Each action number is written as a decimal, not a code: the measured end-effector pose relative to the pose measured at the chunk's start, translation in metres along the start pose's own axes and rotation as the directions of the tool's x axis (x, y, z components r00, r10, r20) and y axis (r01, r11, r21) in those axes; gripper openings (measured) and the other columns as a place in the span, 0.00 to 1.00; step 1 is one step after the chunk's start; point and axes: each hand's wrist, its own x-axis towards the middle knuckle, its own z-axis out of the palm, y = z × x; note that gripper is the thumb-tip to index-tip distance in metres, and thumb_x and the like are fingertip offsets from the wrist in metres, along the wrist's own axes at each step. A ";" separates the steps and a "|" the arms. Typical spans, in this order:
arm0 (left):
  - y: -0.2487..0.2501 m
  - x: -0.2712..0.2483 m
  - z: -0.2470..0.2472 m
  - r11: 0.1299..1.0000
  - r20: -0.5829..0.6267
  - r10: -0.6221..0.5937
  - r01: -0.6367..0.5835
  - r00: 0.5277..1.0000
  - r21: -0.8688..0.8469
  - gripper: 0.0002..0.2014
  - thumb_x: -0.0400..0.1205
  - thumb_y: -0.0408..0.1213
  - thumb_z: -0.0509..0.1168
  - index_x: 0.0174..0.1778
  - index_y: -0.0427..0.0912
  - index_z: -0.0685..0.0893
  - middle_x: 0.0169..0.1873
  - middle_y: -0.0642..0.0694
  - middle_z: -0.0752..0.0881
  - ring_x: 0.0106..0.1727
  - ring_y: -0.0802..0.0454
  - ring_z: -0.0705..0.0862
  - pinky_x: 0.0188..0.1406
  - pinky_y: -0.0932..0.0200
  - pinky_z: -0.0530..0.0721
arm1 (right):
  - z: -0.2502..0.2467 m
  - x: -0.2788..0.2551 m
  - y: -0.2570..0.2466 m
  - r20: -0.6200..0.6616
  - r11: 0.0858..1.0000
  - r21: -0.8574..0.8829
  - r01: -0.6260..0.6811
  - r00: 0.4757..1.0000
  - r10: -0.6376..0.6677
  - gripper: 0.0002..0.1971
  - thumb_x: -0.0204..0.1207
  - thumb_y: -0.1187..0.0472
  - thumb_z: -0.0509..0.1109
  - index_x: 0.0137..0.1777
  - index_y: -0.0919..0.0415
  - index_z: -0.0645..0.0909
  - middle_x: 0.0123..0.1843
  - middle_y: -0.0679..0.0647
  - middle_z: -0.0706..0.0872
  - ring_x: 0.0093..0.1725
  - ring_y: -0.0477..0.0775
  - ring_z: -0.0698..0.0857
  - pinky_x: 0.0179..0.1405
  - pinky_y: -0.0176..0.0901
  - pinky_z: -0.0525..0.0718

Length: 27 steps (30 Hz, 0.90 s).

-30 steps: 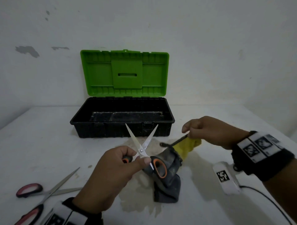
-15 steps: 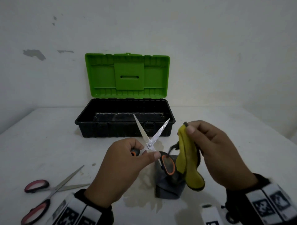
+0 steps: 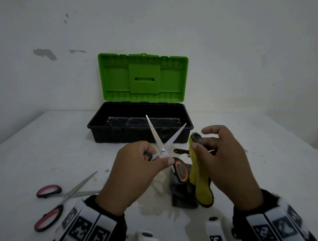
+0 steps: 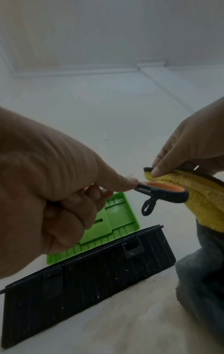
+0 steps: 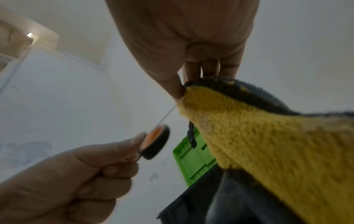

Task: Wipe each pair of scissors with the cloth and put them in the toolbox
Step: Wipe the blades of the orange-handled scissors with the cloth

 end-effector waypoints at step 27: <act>-0.003 -0.001 0.004 0.999 0.057 0.030 -0.030 0.998 -0.011 0.17 0.64 0.54 0.81 0.28 0.49 0.81 0.19 0.59 0.74 0.22 0.62 0.70 0.24 0.68 0.69 | 0.034 -0.008 -0.014 -0.120 0.964 0.260 -0.051 0.989 0.085 0.12 0.71 0.52 0.81 0.35 0.57 0.83 0.28 0.53 0.88 0.25 0.51 0.85 0.24 0.39 0.82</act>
